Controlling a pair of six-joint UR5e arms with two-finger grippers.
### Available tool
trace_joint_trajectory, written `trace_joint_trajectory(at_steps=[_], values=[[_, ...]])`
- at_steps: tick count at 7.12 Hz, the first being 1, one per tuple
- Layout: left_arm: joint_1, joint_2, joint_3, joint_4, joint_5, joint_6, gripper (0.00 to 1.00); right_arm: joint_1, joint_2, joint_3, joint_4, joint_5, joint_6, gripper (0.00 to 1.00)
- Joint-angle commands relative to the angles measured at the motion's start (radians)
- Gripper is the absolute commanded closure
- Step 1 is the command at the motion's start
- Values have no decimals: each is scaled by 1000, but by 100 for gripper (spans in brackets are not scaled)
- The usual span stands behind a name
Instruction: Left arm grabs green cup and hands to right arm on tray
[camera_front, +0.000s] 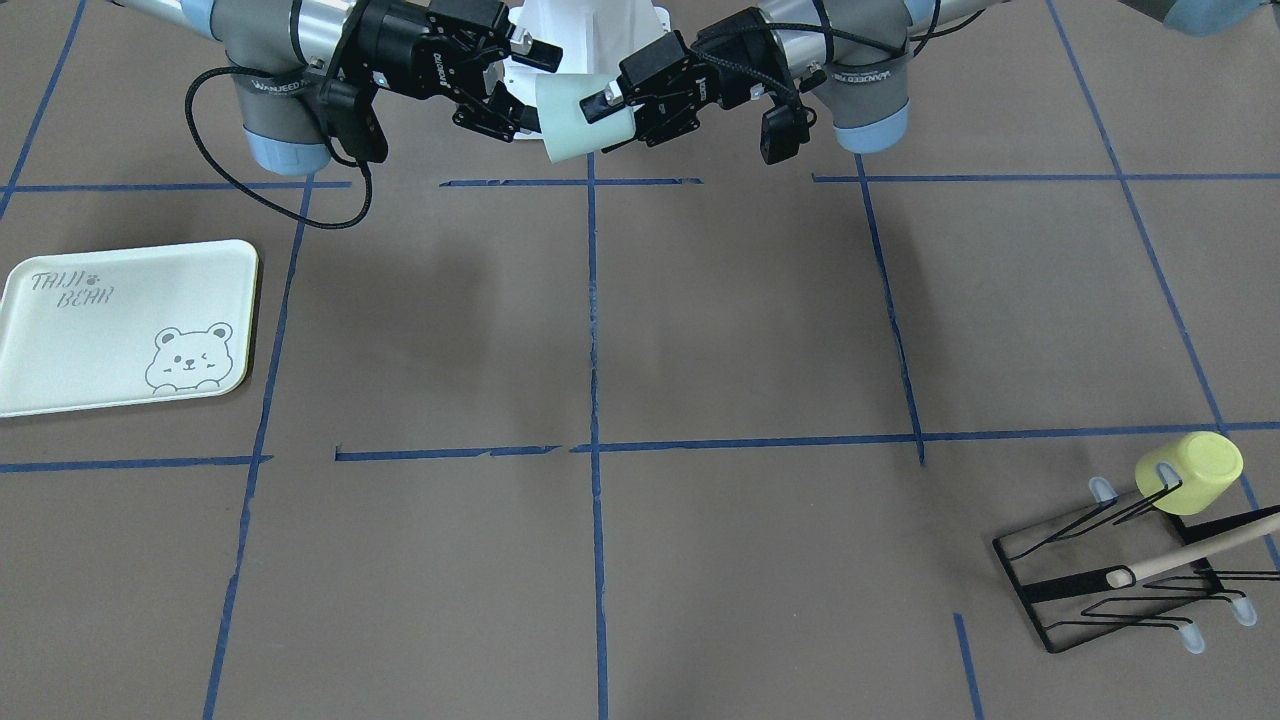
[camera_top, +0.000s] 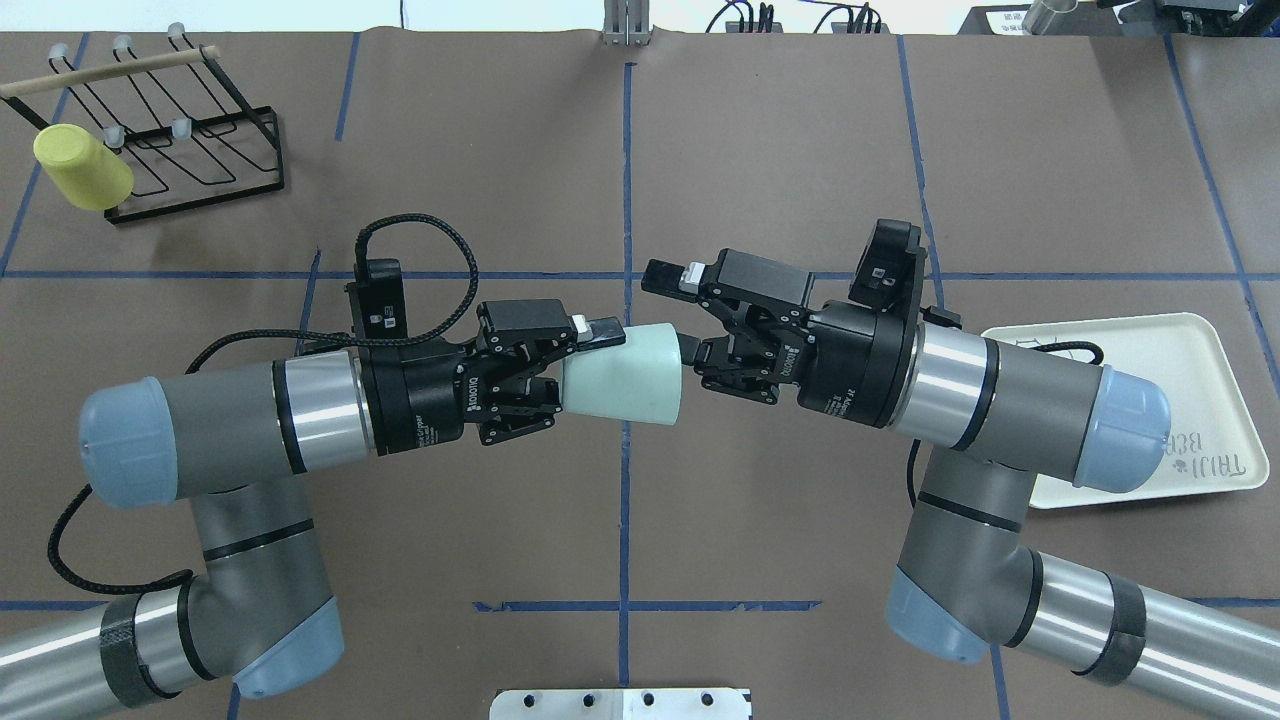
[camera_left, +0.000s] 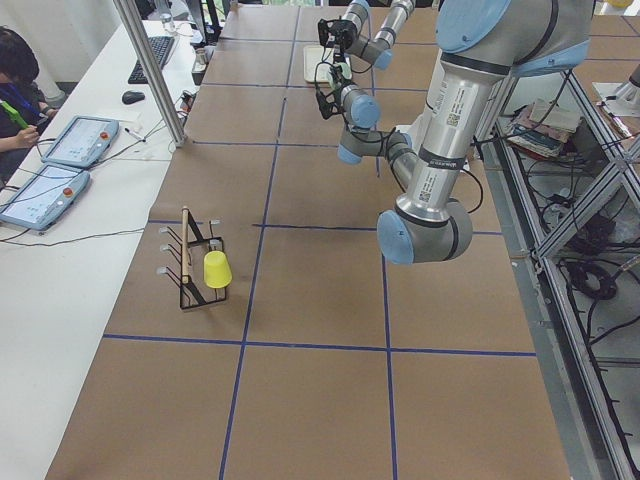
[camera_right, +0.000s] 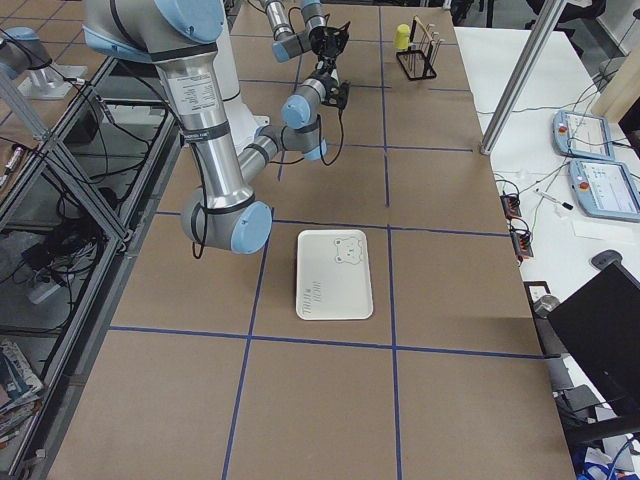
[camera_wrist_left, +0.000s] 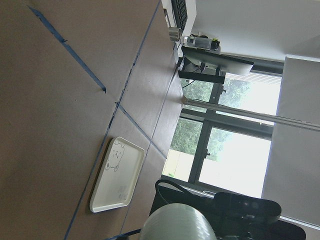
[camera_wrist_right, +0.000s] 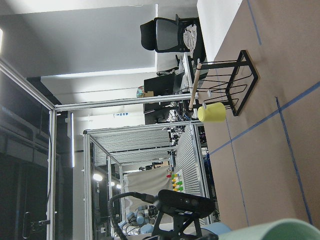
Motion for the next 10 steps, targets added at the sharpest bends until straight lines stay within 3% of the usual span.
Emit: trace_joint_trajectory(at_steps=[1,6,7,10], values=[[-1,1,-2,-1,-1,0,43,-5,-4,1,1,1,0,9],[-1,3,0,-1,-2,0,43,-18,-11,4,4,9,-6,12],[-1,3,1,-1,-2,1,43,-18,-10,6,4,9,-4,19],[0,3,1,-1,-2,1,42,-21,-8,6,6,9,-3,63]])
